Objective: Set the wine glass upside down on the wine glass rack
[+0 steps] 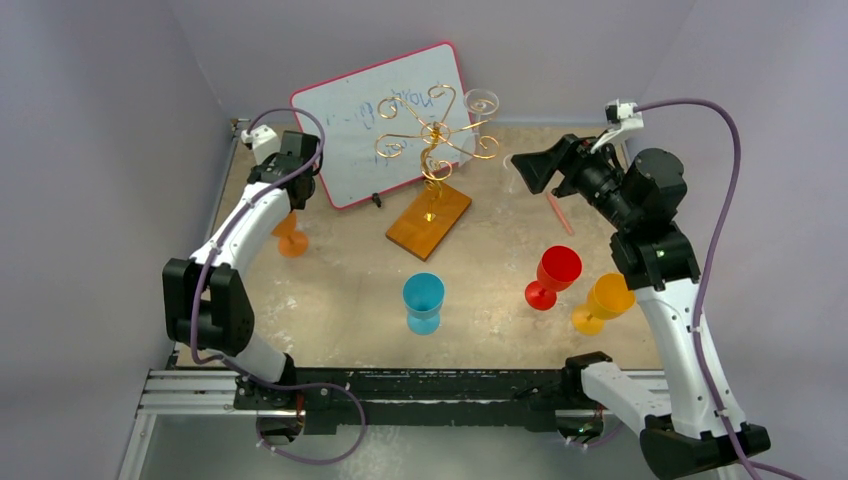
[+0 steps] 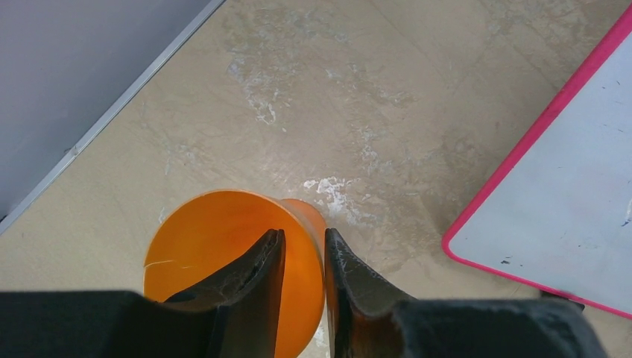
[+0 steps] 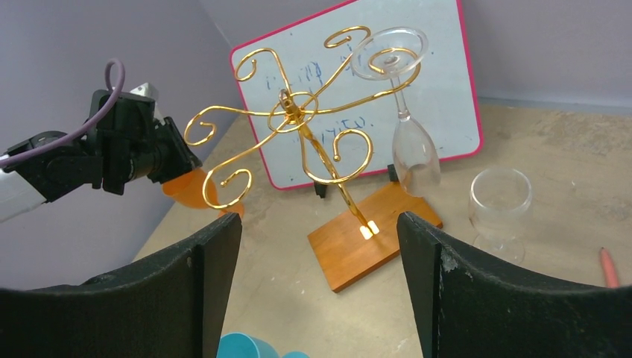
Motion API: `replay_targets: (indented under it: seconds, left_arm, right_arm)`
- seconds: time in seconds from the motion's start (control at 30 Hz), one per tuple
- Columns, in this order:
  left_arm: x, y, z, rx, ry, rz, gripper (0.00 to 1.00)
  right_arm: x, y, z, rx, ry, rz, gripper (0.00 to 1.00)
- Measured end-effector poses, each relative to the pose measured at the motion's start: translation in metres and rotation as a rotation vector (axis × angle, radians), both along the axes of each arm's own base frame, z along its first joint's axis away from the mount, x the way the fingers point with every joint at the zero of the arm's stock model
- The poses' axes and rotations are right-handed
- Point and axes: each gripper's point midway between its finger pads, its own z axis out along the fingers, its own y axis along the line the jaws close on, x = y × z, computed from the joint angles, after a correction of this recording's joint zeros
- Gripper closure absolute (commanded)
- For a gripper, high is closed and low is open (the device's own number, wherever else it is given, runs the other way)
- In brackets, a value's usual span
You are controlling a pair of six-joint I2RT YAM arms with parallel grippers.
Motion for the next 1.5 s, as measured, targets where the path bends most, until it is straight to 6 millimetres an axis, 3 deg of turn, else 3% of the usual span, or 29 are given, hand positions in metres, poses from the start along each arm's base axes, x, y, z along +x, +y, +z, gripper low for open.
replay_targets:
  seconds: [0.2,0.37,0.6,0.87,1.0,1.23,1.33,1.5]
  left_arm:
    - [0.0,0.0,-0.001,-0.001,0.003,-0.003,1.0]
    - [-0.005,0.001,0.003,0.002,0.01,-0.006,1.0]
    - [-0.022,0.002,0.022,0.004,0.003,-0.031,1.0]
    - [-0.048,-0.011,0.049,-0.062,0.013,-0.15,1.0]
    - [-0.057,-0.025,0.065,-0.114,0.009,-0.242,1.0]
    - [-0.078,-0.048,0.073,-0.201,0.057,-0.387,1.0]
    - [-0.087,-0.059,0.073,-0.246,0.089,-0.451,1.0]
    - [-0.102,-0.081,0.076,-0.333,0.12,-0.565,1.0]
  right_arm:
    - [-0.001,0.002,0.0,0.0,0.0,0.005,0.23]
    - [-0.002,0.002,0.001,0.0,-0.004,0.007,0.24]
    - [-0.009,0.001,0.007,0.001,-0.028,0.011,0.25]
    - [-0.013,0.009,0.001,-0.013,-0.016,0.049,0.26]
    - [-0.017,0.027,-0.008,-0.041,-0.006,0.116,0.26]
    - [-0.038,0.083,-0.034,-0.171,-0.034,0.315,0.3]
    - [-0.044,0.091,-0.041,-0.23,-0.097,0.362,0.36]
    - [-0.062,0.097,-0.058,-0.362,-0.3,0.463,0.38]
